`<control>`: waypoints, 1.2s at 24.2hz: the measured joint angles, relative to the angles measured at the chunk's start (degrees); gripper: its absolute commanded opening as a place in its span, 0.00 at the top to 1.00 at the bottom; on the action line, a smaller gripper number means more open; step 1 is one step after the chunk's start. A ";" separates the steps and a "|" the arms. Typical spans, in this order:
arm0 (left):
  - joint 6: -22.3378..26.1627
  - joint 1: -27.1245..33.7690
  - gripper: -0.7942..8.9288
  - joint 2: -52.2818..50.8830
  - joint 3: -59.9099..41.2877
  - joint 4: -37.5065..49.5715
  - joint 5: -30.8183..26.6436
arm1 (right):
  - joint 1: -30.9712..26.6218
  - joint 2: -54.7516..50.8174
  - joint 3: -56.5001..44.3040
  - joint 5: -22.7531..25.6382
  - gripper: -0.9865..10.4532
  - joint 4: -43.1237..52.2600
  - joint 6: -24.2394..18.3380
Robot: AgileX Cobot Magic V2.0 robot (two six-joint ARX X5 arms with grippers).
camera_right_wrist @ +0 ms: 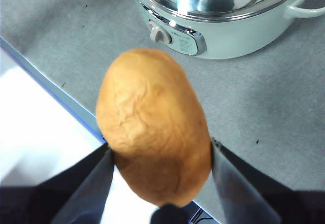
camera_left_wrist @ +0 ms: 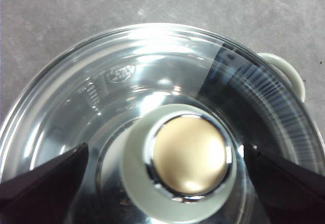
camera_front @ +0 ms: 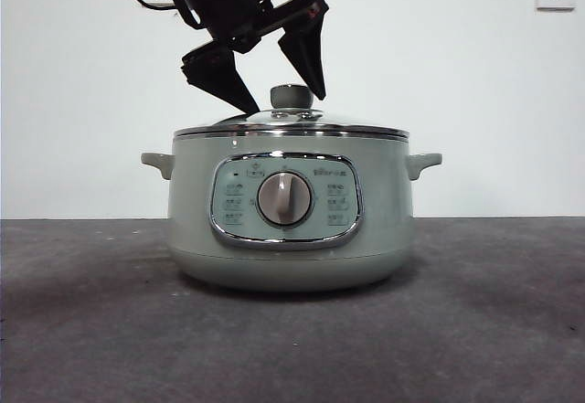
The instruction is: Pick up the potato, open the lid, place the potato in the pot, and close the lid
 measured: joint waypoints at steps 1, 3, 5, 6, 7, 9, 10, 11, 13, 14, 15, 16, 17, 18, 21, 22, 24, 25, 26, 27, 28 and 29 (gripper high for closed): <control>0.15 -0.15 0.47 0.00 0.00 0.00 -0.02 | 0.00 0.00 0.00 0.00 0.92 0.00 0.00; 0.48 -0.37 0.47 0.00 0.00 0.00 -0.02 | 0.00 0.00 0.00 0.00 0.92 0.00 -0.02; 0.66 -0.61 0.52 0.00 0.00 0.02 -0.09 | 0.00 0.00 0.00 0.00 0.92 0.02 -0.02; 0.85 -0.70 0.58 0.00 0.00 0.09 -0.24 | 0.00 0.00 0.00 0.00 0.92 0.04 -0.02; 0.98 -0.79 0.65 0.00 0.00 0.17 -0.28 | 0.00 0.00 0.00 0.00 0.92 0.07 -0.02; 1.09 -0.90 0.78 0.00 0.00 0.63 -0.39 | 0.00 0.00 0.00 0.00 0.92 0.07 -0.02; 1.09 -0.92 0.82 0.00 0.00 0.81 -0.39 | 0.00 0.00 0.00 0.00 0.92 0.09 -0.02; 1.09 -0.94 0.89 0.00 0.00 0.96 -0.39 | 0.00 0.00 0.00 0.00 0.92 0.09 -0.02; 1.11 -0.94 0.93 0.00 0.00 1.01 -0.35 | 0.00 0.00 0.00 0.00 0.92 0.09 -0.02; 1.33 -0.94 0.93 0.00 0.00 1.01 -0.42 | 0.00 0.00 0.00 0.09 0.92 0.09 -0.02; 1.38 -0.98 0.93 0.00 0.00 1.01 -0.48 | 0.00 0.00 0.00 0.31 0.92 0.11 -0.02; 1.40 -1.01 0.93 0.00 0.00 1.01 -0.46 | 0.00 0.00 0.00 0.33 0.92 0.13 -0.02; 1.44 -0.98 0.93 0.00 0.00 1.01 -0.46 | 0.00 0.00 0.00 0.39 0.92 0.13 -0.02; 1.46 -1.01 0.93 0.00 0.02 1.01 -0.48 | 0.00 0.00 0.00 0.50 0.92 0.15 -0.02; 1.46 -0.98 0.93 -0.13 0.02 0.96 -0.44 | 0.00 0.00 0.00 2.54 0.92 0.46 0.22; 1.49 -0.94 0.93 -0.22 0.02 0.92 -0.44 | 0.00 0.02 0.00 3.67 0.92 0.68 0.44; 1.49 -0.76 0.93 -0.70 -0.04 0.44 -0.46 | 0.00 0.42 0.11 6.12 0.92 1.14 1.55; 1.49 -0.63 0.93 -1.03 -0.04 0.44 -0.44 | 0.00 0.79 0.33 6.67 0.92 1.14 2.01; 1.42 -0.44 0.93 -1.77 -0.22 0.44 -0.42 | -0.04 1.55 0.79 6.95 0.92 1.25 2.54; 1.46 -0.22 0.93 -2.56 -0.28 0.42 -0.42 | -0.04 2.29 1.25 6.97 0.92 1.40 2.80; 1.46 -0.02 0.93 -3.52 -0.31 0.42 -0.44 | -0.04 3.13 1.77 6.97 0.92 1.55 2.97; 1.46 0.42 0.93 -4.94 -0.31 0.55 -0.48 | -0.02 4.37 2.45 6.95 0.92 1.88 3.06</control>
